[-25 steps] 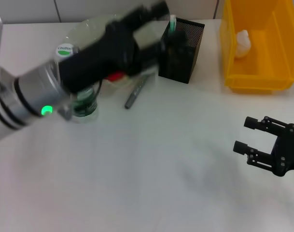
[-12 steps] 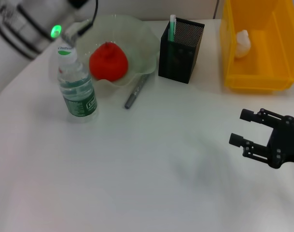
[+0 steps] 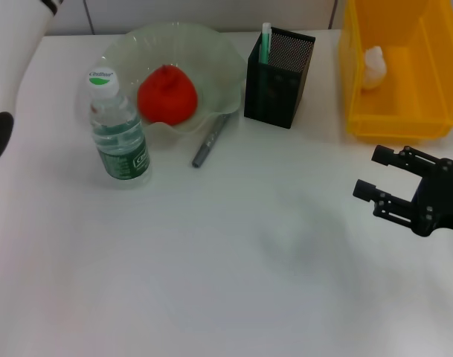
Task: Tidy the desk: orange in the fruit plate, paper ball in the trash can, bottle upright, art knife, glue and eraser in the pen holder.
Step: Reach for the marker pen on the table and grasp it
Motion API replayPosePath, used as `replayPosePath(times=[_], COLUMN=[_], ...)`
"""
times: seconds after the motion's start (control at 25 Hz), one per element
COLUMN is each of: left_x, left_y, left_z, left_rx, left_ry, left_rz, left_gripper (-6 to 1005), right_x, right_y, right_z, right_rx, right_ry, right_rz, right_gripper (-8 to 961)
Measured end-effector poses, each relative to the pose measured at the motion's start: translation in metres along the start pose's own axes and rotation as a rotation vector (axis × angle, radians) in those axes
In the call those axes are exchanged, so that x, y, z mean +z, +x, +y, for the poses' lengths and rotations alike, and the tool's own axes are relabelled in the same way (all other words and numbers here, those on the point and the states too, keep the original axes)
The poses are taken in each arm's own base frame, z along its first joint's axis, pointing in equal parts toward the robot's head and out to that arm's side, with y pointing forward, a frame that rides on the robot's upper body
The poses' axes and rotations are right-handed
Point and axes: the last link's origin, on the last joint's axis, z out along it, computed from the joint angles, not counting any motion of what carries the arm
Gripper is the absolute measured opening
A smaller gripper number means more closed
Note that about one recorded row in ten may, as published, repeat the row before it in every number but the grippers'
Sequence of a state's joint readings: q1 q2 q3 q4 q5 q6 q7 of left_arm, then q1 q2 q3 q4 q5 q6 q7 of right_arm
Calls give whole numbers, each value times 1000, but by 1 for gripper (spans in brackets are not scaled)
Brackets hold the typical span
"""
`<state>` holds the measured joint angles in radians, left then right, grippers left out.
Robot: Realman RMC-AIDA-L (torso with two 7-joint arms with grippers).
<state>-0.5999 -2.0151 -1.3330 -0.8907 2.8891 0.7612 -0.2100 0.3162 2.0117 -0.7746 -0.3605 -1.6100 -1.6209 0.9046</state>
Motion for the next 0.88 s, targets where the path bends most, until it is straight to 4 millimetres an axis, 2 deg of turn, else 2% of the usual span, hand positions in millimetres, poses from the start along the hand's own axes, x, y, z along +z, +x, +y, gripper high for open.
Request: replayPosePath(times=[0.28,0.36,0.44,0.56,0.72,0.8,0.88], left_x=[15,20,23,23,11,11,-4], left_y=[17,21,28,31,38,38,33], left_z=[6,10,19,22,44,44,58], left_rx=[34,30,33,38,75,75,32], left_ry=[68,65,53,48,-13,-13,-106], left_rz=[-182,-259,-410,-448,-657,-657,-799], left_gripper=[807,807,806,806,806,805,805], right_x=[1,3,3,3,1,-1,-2], right_y=[-2,-3,-2,-1,1,2,3], right_z=[-2,-2,-2,0,1,1,2], right_rx=[16,16,17,19,25,27,29], right_ry=[4,1,-3,-8,-5,-2,-1], right_rz=[-6,-6,-3,3,6,7,11], right_gripper=[695,695,695,695,695,695,695])
